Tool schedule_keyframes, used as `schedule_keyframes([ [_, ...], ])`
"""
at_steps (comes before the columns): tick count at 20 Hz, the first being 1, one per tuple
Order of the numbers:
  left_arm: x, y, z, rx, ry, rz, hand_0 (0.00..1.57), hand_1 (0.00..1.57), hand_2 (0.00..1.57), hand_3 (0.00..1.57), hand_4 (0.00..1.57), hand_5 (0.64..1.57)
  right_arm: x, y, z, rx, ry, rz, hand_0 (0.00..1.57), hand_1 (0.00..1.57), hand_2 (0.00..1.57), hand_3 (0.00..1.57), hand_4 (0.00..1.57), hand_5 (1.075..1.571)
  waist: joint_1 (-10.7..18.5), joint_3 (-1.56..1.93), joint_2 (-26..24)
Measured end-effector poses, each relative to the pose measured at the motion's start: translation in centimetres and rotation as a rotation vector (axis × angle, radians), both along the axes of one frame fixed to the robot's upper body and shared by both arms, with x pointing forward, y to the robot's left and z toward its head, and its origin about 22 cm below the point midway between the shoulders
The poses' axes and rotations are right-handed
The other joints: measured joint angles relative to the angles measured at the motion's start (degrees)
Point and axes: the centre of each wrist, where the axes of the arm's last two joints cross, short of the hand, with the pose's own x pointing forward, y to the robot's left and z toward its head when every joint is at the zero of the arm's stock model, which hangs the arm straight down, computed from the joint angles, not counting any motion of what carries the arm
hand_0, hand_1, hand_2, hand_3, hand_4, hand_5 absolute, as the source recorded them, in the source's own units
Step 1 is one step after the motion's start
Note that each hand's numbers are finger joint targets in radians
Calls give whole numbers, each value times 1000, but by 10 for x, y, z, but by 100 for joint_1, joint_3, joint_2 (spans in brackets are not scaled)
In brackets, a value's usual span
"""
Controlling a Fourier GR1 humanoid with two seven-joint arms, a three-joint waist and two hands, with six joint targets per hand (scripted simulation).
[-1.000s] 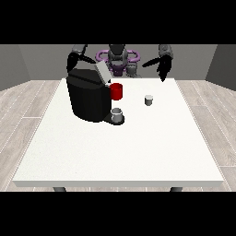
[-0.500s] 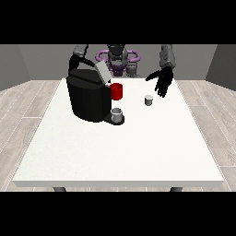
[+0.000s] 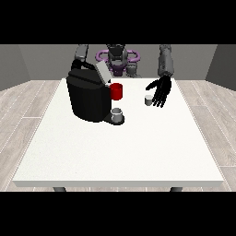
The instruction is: Insert the coffee pod into the coffee machine and close the lid
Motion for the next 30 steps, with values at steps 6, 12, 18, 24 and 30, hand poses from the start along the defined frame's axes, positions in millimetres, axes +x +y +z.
schedule_keyframes([
  [6, 14, -20, 0, 108, -81, -23, 1071, 1071, 1132, 931, 465, 1571, 9, 3, -9, 0, 24, -2, 0, 0, 0, 0, 0, 1571, 95, 1, 54],
  [12, 20, -26, -6, 253, -89, -69, 826, 826, 998, 857, 340, 1571, 19, 3, -9, -13, 33, 8, 0, 0, 0, 0, 0, 1571, 79, 4, 126],
  [18, 22, -32, -14, 380, 4, -118, 789, 789, 960, 845, 392, 1571, 27, -4, -14, -5, 60, 19, 0, 0, 0, 0, 0, 1571, 122, 6, 0],
  [24, 29, -29, -16, 414, 61, -140, 1036, 1036, 1121, 1006, 395, 1571, 23, -4, -32, 11, 82, 12, 0, 0, 0, 0, 0, 1571, 121, 6, -81],
  [30, 34, -35, -15, 382, 12, -175, 1420, 1420, 1402, 1332, 494, 1571, 20, -14, -48, -11, 118, -29, 0, 0, 0, 0, 0, 1571, 184, 6, -184],
])
